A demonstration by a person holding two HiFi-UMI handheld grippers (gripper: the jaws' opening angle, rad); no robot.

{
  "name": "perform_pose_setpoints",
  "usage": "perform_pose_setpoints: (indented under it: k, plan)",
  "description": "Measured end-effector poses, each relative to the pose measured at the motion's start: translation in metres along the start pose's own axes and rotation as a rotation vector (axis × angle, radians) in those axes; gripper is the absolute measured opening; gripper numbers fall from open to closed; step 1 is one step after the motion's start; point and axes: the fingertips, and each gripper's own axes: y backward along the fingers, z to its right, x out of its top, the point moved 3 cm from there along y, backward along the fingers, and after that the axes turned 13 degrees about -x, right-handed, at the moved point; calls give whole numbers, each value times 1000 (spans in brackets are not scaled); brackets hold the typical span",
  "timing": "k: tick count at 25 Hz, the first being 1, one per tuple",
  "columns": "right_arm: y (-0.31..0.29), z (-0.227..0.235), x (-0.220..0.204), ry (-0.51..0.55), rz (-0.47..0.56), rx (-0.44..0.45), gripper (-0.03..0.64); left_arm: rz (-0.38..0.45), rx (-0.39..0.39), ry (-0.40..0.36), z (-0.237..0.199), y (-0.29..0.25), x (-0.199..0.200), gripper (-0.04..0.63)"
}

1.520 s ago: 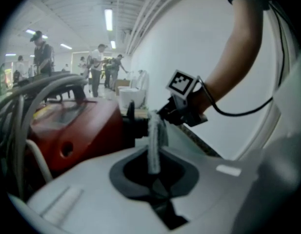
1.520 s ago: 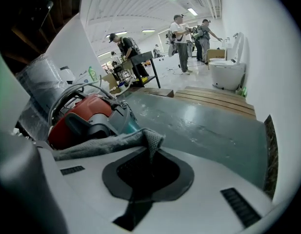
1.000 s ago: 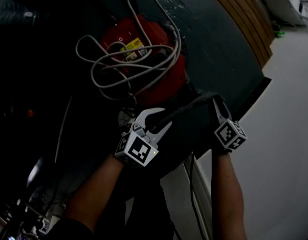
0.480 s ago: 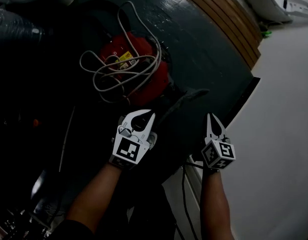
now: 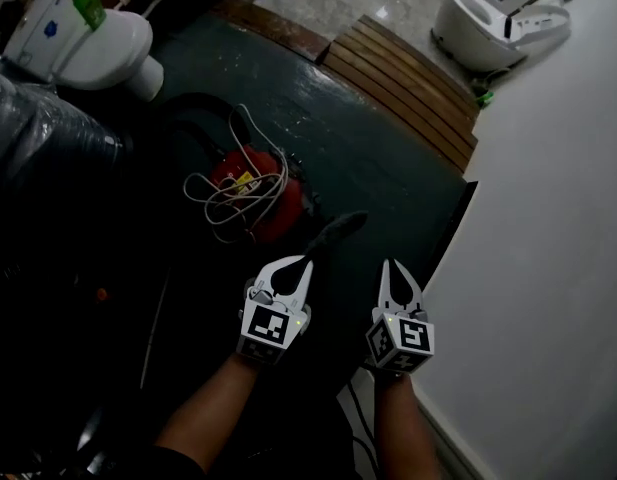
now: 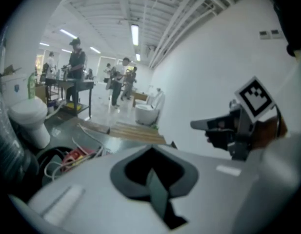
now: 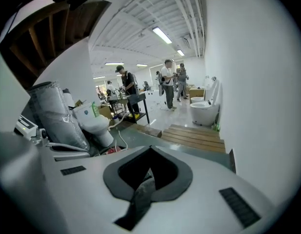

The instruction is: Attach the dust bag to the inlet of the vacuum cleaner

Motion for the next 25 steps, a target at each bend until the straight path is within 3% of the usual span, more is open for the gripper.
perform_pose_setpoints:
  k: [4,8,15,21,25]
  plan:
    - [64,0,75,-7,106,-9,-4,38,23,-26,39,30,78,-3]
    - [127,-2,141,-34,213,-41,-4,92,10,-124,78,60,161,-3]
    - [212,-17,230,-67,380,7,-4,187,-5,-220,130,118,281,-3]
    - [258,-16,285,-53,444,-17,-4,264,13,-323,161,160,352,-3]
    - [269,-23,298,-41,465,-31,-4,272,13,-361,171,175,370,-3]
